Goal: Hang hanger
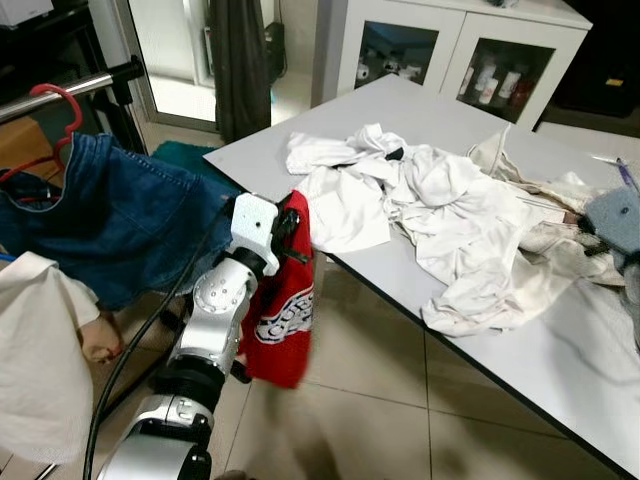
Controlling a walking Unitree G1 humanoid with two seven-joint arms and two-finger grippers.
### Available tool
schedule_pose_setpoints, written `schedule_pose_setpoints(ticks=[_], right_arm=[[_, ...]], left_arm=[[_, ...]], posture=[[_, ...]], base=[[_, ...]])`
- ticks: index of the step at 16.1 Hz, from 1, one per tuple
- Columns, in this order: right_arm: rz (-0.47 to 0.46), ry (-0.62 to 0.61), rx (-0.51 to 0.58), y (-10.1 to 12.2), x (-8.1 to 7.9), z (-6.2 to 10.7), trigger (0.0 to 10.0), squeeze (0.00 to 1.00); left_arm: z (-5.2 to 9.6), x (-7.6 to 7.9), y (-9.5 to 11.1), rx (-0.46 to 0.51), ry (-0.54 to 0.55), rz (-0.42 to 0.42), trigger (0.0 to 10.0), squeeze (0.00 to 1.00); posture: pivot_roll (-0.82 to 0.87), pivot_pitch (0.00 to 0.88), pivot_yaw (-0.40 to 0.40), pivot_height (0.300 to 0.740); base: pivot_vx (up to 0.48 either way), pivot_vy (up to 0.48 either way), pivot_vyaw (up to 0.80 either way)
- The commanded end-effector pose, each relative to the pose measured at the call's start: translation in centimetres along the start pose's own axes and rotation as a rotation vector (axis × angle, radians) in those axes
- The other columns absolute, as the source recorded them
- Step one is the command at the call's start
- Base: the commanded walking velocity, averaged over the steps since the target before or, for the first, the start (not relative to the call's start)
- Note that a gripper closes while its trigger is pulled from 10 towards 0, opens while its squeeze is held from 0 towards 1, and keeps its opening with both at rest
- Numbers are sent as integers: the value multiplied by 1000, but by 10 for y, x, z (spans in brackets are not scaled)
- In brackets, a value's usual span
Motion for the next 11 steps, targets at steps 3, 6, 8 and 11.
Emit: schedule_pose_setpoints(ticks=[3,6,8,11], right_arm=[[70,126,-37,-11,-22,13,10000,0],[49,230,-109,-33,-41,23,10000,1000],[-1,267,-97,-25,-44,24,10000,1000],[-115,346,-80,-12,-47,24,10000,0]], left_arm=[[-6,-1,15,59,-1,-16,0,0],[-9,1,20,73,-11,-19,0,0],[-11,1,27,95,-19,-35,0,0],[-13,-2,35,120,-13,-39,0,0]], posture=[[-21,0,-47,740],[-29,0,-43,740],[-29,0,-43,740],[-21,0,-42,740]], base=[[0,0,0],[0,0,0],[0,0,0],[0,0,0]])
Point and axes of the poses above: a point about 5 cm out from each wrist's last joint towards the gripper, its own z axis pointing back from the gripper into the wrist, its own y axis along the axis of the wrist's last joint, x = y × z, the point moved 4 cm from there along -z, pointing out of the wrist towards the gripper, and after that the axes turned 9 degrees about -z, right-handed, at the moved point
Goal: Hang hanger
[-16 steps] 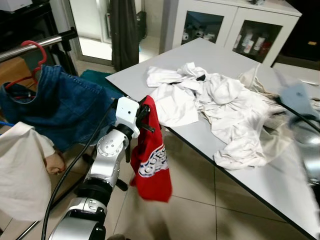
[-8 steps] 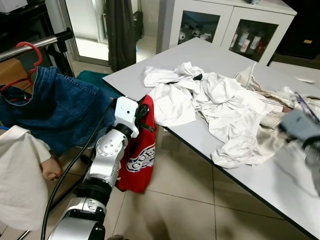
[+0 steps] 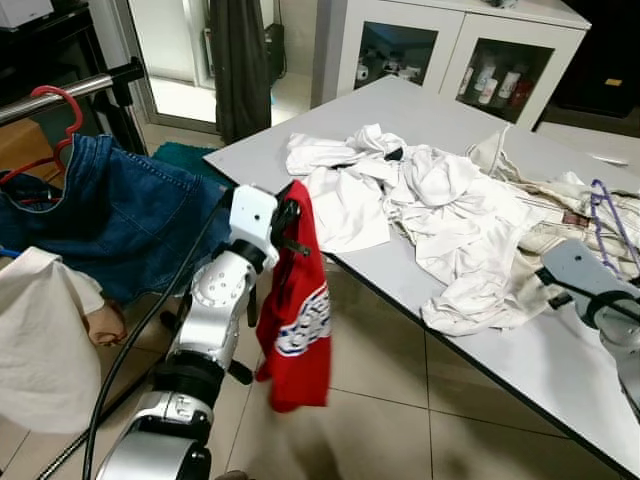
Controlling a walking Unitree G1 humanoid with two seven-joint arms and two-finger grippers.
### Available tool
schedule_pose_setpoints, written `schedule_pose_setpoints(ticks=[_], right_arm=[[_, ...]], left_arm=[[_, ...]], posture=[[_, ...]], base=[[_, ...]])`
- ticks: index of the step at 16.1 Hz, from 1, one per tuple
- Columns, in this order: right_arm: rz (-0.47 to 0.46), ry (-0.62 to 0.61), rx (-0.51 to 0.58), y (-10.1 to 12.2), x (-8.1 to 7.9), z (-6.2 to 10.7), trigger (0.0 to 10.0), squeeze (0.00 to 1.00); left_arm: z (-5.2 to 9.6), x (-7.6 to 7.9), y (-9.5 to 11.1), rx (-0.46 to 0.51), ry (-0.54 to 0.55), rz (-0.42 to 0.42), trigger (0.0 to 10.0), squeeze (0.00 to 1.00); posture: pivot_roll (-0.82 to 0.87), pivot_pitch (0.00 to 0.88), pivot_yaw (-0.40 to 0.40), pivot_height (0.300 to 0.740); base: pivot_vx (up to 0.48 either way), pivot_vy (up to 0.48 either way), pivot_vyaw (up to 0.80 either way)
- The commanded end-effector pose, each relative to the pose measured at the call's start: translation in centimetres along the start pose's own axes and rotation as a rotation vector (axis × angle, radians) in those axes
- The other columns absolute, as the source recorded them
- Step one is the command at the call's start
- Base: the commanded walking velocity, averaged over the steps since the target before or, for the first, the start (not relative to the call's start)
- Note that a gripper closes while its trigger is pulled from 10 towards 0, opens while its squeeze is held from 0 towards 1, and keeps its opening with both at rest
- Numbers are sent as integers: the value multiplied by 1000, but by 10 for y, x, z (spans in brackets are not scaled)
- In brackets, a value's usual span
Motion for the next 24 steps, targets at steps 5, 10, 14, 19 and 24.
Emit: schedule_pose_setpoints(ticks=[5,10,14,19,24], right_arm=[[-64,41,74,21,8,3,10000,1000],[-61,171,105,28,-2,14,10000,0],[-127,166,199,44,12,20,10000,0],[-137,196,233,47,15,23,10000,0],[-132,288,390,77,-3,36,10000,1000]], left_arm=[[-12,-4,28,91,-7,-27,0,0],[-15,-3,34,107,-15,-29,0,0],[-19,-2,43,138,-34,-39,0,0],[-24,-8,59,183,-42,-75,0,0],[-26,-9,68,209,-45,-79,0,0]], posture=[[-17,0,-45,740],[-29,0,-39,740],[-36,0,-32,740],[-27,0,-33,740],[-26,0,-35,740]], base=[[0,0,0],[0,0,0],[0,0,0],[0,0,0],[0,0,0]])
Point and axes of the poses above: a point about 5 cm out from each wrist's last joint towards the gripper, its own z axis pointing back from the gripper into the wrist, its own y axis along the axis of the wrist's last joint, x = y × z, the point moved 4 cm from there along -z, pointing out of the wrist towards the gripper, and after that the axes turned 9 degrees about -z, right-handed, at the moved point
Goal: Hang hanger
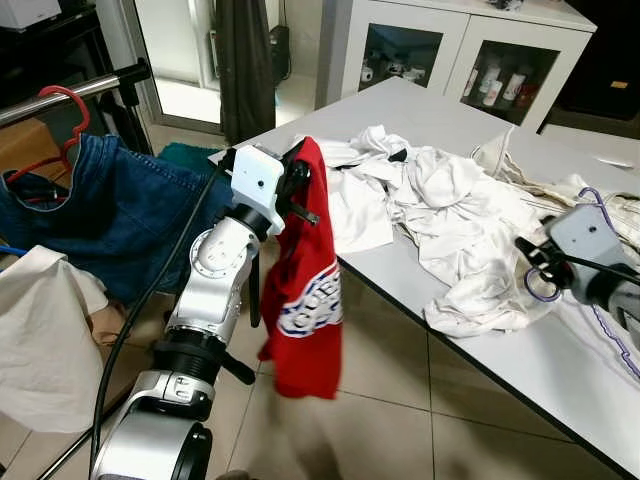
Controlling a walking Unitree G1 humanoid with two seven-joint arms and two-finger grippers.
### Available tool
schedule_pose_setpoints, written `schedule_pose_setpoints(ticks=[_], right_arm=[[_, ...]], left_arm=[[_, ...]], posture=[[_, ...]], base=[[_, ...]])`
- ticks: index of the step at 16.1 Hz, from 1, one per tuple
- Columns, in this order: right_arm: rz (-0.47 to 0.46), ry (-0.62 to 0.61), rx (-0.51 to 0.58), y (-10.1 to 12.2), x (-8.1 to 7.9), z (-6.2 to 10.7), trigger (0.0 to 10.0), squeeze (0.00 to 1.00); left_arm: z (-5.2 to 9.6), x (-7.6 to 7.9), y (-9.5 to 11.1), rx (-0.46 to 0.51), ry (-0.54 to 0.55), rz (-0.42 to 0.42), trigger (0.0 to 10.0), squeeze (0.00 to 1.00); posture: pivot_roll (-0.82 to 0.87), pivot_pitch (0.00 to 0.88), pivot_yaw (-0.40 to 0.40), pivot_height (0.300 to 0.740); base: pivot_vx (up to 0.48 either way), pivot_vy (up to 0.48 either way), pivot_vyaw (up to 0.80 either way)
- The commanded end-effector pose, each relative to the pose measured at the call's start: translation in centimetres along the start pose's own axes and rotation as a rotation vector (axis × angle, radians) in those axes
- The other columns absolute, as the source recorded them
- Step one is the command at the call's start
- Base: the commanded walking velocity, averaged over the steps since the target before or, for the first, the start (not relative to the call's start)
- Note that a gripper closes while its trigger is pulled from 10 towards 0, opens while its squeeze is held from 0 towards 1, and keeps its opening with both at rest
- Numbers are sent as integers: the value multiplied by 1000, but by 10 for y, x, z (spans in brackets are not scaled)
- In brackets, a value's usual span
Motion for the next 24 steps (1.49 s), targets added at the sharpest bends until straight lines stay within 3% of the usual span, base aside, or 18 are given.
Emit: schedule_pose_setpoints(ticks=[1,3,4,5,7,9,11,13,14,15,18,19,20,21,24], right_arm=[[-10,25,81,18,-1,1,10000,1000],[-24,94,112,23,-14,0,10000,980],[-33,117,106,21,-19,0,10000,71],[-53,164,105,21,-31,-1,10000,0],[-57,187,101,20,-39,-3,10000,0],[-58,155,68,11,-36,-7,10000,0],[-109,180,95,17,-43,-11,10000,0],[-221,302,143,29,-80,-19,10000,0],[-276,341,157,32,-93,-23,10000,541],[-334,392,176,37,-106,-25,10000,1000],[-422,454,187,43,-133,-35,10000,1000],[-421,455,176,42,-138,-38,10000,941],[-417,436,155,38,-143,-45,10000,212],[-428,385,146,37,-144,-55,10000,0],[-466,358,135,40,-149,-69,10000,0]], left_arm=[[-12,-3,24,84,-9,-17,0,0],[-18,-5,32,112,-26,-30,0,0],[-19,-6,35,122,-31,-38,0,0],[-23,-8,43,146,-39,-48,0,0],[-27,-12,51,168,-44,-56,0,0],[-32,-13,57,186,-54,-66,0,0],[-36,-13,62,200,-67,-70,0,0],[-45,-11,72,234,-88,-71,0,0],[-48,-11,77,247,-91,-69,0,0],[-51,-11,80,255,-93,-68,0,0],[-53,-7,83,274,-110,-62,0,0],[-53,-6,84,277,-112,-60,0,0],[-54,-5,84,283,-116,-56,0,0],[-53,-2,85,291,-122,-49,0,0],[-53,3,86,300,-130,-34,0,0]], posture=[[-27,0,-35,740],[-28,0,-34,740],[-28,0,-32,740],[-29,0,-28,740],[-29,0,-25,740],[-30,0,-19,740],[-37,0,-14,740],[-35,0,-18,740],[-35,0,-17,740],[-37,0,-17,740],[-41,0,-14,740],[-40,0,-15,740],[-40,0,-15,740],[-40,0,-15,740],[-35,0,-19,740]], base=[[0,0,0],[0,0,0],[0,0,0],[0,0,0],[0,0,0],[0,0,0],[0,0,0],[0,0,0],[0,0,0],[0,0,0],[0,0,0],[0,0,0],[0,0,0],[0,0,0],[0,0,0]])
Point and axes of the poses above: a point about 5 cm out from each wrist's last joint towards the gripper, its own z axis pointing back from the gripper into the wrist, its own y axis along the axis of the wrist's last joint, x = y × z, the point moved 4 cm from there along -z, pointing out of the wrist towards the gripper, and after that the axes turned 9 degrees about -z, right-handed, at the moved point
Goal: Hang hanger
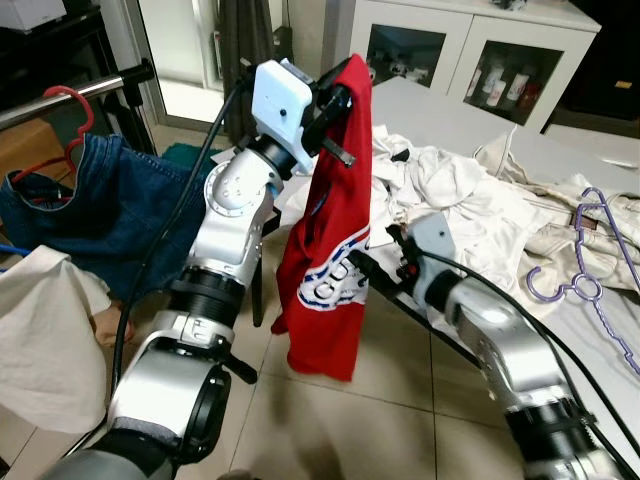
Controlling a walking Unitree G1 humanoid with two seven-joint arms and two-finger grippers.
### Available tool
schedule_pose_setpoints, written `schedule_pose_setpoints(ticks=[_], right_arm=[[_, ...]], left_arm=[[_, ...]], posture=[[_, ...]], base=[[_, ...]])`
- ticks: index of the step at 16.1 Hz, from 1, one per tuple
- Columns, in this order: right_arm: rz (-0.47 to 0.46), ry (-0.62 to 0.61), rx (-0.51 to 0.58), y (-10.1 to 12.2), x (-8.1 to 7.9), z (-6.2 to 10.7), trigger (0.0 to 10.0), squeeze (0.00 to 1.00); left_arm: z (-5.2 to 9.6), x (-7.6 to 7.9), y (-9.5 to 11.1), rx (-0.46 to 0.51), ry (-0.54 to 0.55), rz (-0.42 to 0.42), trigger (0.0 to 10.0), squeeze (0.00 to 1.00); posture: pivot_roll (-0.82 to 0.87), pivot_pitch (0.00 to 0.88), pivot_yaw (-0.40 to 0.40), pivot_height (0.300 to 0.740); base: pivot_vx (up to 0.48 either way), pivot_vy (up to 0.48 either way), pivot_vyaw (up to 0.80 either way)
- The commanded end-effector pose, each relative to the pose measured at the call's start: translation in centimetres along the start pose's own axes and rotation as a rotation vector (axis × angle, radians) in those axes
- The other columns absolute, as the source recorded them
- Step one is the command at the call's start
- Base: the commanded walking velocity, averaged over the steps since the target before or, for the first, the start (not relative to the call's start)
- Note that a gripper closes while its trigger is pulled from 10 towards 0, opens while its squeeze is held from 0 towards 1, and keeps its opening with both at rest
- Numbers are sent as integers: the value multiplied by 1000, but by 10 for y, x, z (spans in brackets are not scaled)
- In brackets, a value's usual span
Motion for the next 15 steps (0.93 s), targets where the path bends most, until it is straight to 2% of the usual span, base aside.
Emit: schedule_pose_setpoints(ticks=[1,4,6,7,8,10,12,15], right_arm=[[-1,-2,12,5,0,-5,10000,0],[-48,43,5,2,-10,-18,10000,0],[-117,149,18,-1,-28,-21,10000,0],[-135,161,27,0,-30,-21,10000,0],[-146,172,45,3,-31,-22,0,0],[-170,191,75,9,-33,-21,0,0],[-232,221,121,15,-35,-17,0,0],[-266,192,165,19,-30,-14,0,0]], left_arm=[[-5,3,11,46,-14,-9,0,0],[-6,5,13,58,-15,-2,0,0],[-5,6,13,59,-13,6,0,0],[-5,7,13,59,-12,7,0,0],[-4,7,12,56,-11,9,0,0],[-2,7,11,51,-8,11,0,0],[-1,7,11,49,-5,12,0,0],[-2,7,11,46,0,16,0,0]], posture=[[-31,0,-22,740],[-24,0,-27,740],[-15,0,-31,740],[-15,0,-31,740],[-13,0,-32,740],[-12,0,-32,740],[-13,0,-32,740],[-17,0,-31,740]], base=[[0,0,0],[0,0,0],[0,0,0],[0,0,0],[0,0,0],[0,0,0],[0,0,0],[0,0,0]])
Point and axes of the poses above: a point about 5 cm out from each wrist's last joint towards the gripper, its own z axis pointing back from the gripper into the wrist, its own y axis along the axis of the wrist's last joint, x = y × z, the point moved 4 cm from there along -z, pointing out of the wrist towards the gripper, and after that the axes turned 9 degrees about -z, right-handed, at the moved point
